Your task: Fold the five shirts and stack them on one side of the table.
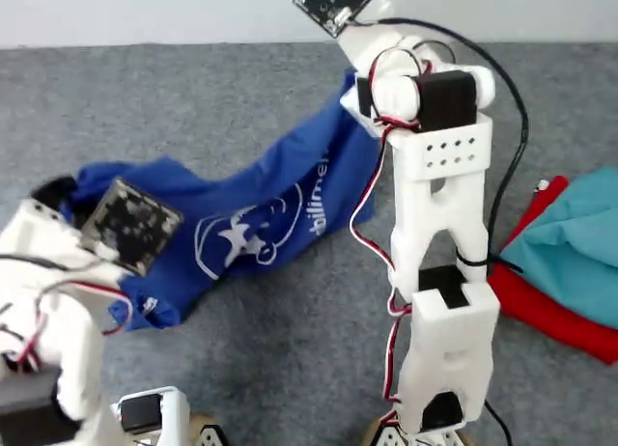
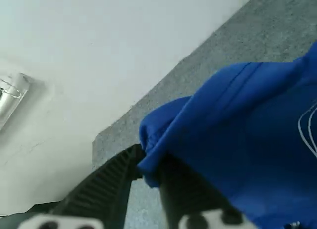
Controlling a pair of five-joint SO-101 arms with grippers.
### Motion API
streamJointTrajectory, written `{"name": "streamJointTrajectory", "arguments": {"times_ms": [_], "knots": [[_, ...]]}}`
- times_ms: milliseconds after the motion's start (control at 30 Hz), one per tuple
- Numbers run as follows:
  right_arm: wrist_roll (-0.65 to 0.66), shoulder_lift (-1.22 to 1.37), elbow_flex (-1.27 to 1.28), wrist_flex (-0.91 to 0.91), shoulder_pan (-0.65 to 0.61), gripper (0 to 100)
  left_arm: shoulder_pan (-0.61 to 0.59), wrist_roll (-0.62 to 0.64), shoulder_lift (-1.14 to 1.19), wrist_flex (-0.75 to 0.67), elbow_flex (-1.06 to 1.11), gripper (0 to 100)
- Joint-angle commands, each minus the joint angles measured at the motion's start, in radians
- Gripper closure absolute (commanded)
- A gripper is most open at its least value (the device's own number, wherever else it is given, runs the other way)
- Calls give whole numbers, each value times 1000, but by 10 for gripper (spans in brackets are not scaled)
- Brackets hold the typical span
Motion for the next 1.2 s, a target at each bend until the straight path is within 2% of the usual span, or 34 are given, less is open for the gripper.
{"name": "streamJointTrajectory", "arguments": {"times_ms": [0,200,433,500,633,767,967,1167], "knots": [[-5,-202,210,44,-4,990,-5,-11,-126,3,117,985],[2,-552,736,42,-10,990,-8,-11,-342,91,262,984],[3,-935,1235,38,39,982,-15,-9,-525,236,295,984],[3,-1029,1318,38,70,926,-63,-8,-559,233,297,984],[-3,-1156,1366,35,148,748,-195,-8,-605,189,315,984],[-6,-1129,1369,35,150,719,-327,-3,-647,121,366,984],[-75,-911,1361,-33,130,730,-382,66,-684,83,421,984],[-155,-711,1363,-50,-120,890,-405,135,-684,81,484,984]]}}
